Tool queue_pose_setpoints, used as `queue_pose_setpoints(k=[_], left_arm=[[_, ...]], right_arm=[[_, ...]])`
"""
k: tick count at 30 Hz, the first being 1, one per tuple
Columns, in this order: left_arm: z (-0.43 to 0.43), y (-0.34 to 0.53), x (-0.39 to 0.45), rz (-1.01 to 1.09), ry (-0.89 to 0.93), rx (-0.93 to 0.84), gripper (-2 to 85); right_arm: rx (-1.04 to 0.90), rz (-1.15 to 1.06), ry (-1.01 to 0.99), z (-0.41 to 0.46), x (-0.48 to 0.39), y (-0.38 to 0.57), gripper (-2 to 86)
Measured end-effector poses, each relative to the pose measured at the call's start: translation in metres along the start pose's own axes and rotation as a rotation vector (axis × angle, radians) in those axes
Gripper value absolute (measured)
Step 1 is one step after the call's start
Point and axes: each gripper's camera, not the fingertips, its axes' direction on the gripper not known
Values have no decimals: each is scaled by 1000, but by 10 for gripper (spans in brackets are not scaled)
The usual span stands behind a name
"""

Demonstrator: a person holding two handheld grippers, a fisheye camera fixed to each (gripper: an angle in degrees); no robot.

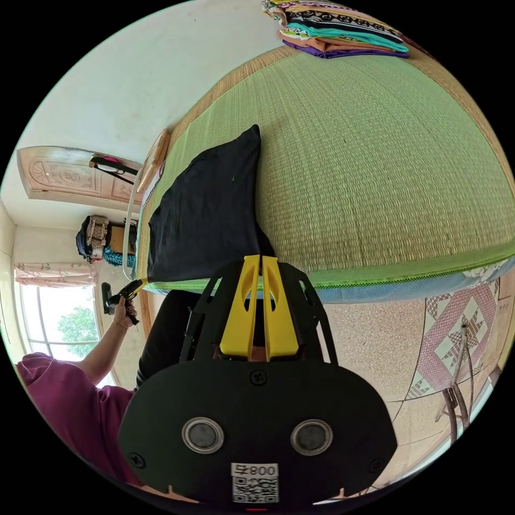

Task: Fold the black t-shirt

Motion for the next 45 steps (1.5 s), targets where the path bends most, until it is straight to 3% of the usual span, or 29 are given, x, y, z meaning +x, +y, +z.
queue_pose_setpoints(k=[7,20,25,30,37,41,45], left_arm=[[25,7,20,25,125,25,60],[62,22,52,-35,-8,10,4],[73,43,69,-47,39,50,12],[106,57,173,207,156,28,36],[246,110,438,810,297,-224,66],[313,163,564,1105,157,-259,88],[357,202,625,1265,-51,-225,96]], right_arm=[[11,0,-13,-4,5,8,6],[-9,25,-57,-4,22,28,5],[15,64,-126,-5,36,37,4],[42,54,-178,-16,38,43,3],[80,39,-270,-28,36,45,2],[81,9,-300,-33,31,41,3],[72,-10,-321,-32,30,37,3]])
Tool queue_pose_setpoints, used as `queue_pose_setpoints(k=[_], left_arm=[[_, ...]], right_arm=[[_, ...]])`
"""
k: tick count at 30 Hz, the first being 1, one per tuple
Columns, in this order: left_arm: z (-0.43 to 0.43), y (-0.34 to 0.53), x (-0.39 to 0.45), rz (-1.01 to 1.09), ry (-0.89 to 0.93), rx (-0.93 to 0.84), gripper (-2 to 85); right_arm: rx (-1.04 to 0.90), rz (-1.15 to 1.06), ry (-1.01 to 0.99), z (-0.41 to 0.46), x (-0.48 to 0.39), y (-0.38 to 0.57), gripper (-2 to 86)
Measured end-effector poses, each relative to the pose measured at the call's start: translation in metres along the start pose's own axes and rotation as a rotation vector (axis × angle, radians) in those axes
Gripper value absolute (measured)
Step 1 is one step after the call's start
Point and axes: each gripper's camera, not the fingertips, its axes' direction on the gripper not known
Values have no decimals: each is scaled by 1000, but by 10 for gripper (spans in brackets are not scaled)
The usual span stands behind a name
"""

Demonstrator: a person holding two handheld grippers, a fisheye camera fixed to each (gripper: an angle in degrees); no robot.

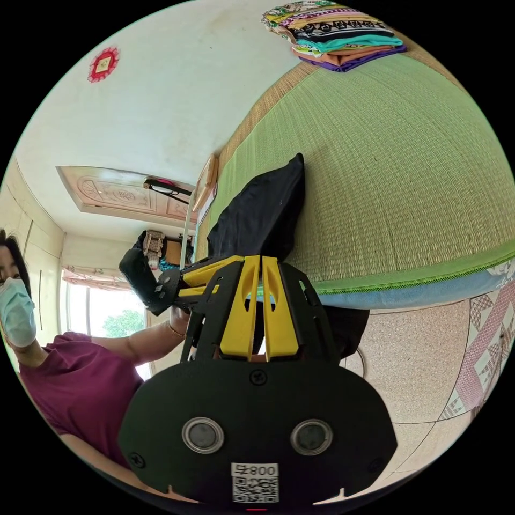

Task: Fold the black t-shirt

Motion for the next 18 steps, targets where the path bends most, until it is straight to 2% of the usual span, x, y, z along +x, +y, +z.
queue_pose_setpoints(k=[4,13,18], left_arm=[[36,-32,33,42,-112,-63,59],[65,-58,44,-52,-33,-15,11],[75,-69,49,-78,-8,4,9]], right_arm=[[-17,-2,-20,6,5,-3,4],[27,33,19,5,38,-22,17],[3,81,-35,35,74,-75,51]])
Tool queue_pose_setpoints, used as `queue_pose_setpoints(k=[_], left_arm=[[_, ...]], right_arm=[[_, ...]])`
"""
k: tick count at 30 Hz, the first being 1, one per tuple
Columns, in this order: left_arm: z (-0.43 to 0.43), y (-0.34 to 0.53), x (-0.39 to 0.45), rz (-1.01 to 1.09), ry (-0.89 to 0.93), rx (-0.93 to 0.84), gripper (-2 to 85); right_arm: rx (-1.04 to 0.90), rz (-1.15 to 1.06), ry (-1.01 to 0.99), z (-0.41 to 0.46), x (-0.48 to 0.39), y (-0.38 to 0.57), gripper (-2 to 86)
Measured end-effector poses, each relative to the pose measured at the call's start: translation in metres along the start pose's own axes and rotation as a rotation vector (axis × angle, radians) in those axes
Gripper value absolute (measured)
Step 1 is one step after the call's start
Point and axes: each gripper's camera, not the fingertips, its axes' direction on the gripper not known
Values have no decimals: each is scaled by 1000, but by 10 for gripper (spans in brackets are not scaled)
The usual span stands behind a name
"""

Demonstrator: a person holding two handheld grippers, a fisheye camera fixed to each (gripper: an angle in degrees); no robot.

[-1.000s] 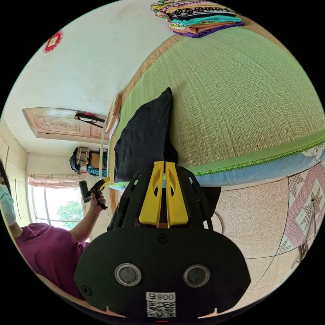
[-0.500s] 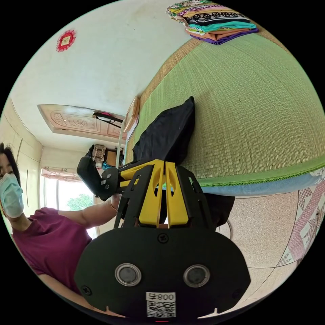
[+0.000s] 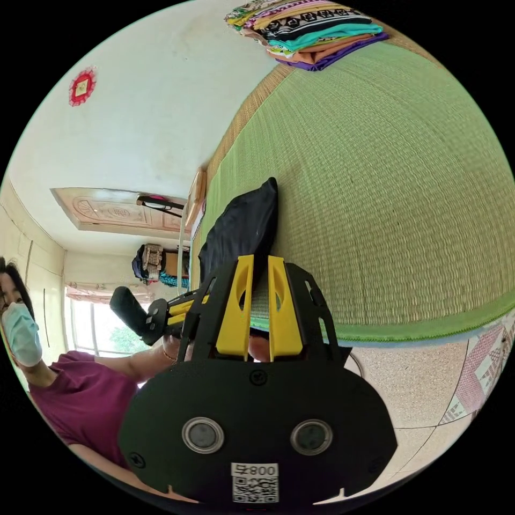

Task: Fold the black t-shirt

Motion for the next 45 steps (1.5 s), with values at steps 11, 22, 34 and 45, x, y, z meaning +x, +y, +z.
queue_pose_setpoints(k=[11,22,34,45], left_arm=[[5,-12,-6,-77,79,54,8],[4,-7,-17,-104,132,65,8],[-43,32,-49,-147,191,129,7],[-146,127,-112,-268,271,291,8]], right_arm=[[-79,48,-30,83,24,-89,72],[-96,47,-75,122,24,-130,49],[-71,9,-104,138,-12,-129,31],[-20,-78,-186,167,-105,-118,30]])
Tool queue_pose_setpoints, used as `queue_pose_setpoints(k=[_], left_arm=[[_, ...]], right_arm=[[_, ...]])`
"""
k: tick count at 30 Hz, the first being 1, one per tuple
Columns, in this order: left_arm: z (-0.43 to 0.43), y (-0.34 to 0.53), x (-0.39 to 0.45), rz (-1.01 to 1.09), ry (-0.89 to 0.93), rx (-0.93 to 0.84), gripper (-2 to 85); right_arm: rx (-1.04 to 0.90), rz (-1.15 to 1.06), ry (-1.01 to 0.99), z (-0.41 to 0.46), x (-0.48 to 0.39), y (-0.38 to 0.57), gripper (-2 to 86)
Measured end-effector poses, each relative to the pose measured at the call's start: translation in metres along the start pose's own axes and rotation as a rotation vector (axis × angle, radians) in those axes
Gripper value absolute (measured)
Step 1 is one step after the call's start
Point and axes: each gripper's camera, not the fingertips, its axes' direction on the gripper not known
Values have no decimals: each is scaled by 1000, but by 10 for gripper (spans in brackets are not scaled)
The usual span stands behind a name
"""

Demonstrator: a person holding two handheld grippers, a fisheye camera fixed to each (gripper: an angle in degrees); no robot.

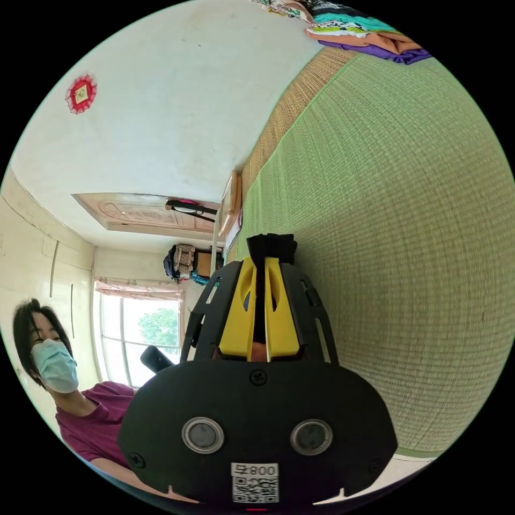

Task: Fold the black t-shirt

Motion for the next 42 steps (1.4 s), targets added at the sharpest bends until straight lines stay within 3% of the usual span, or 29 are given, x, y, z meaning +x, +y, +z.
queue_pose_setpoints(k=[17,26,35,42], left_arm=[[-284,193,-165,-434,114,367,8],[-373,309,-250,-695,215,523,7],[-418,403,-322,-930,311,566,7],[-450,447,-341,-995,339,608,8]], right_arm=[[-137,-181,6,217,-171,6,30],[-207,-160,91,354,-203,15,29],[-315,-158,239,482,-214,14,29],[-357,-137,296,545,-216,11,32]])
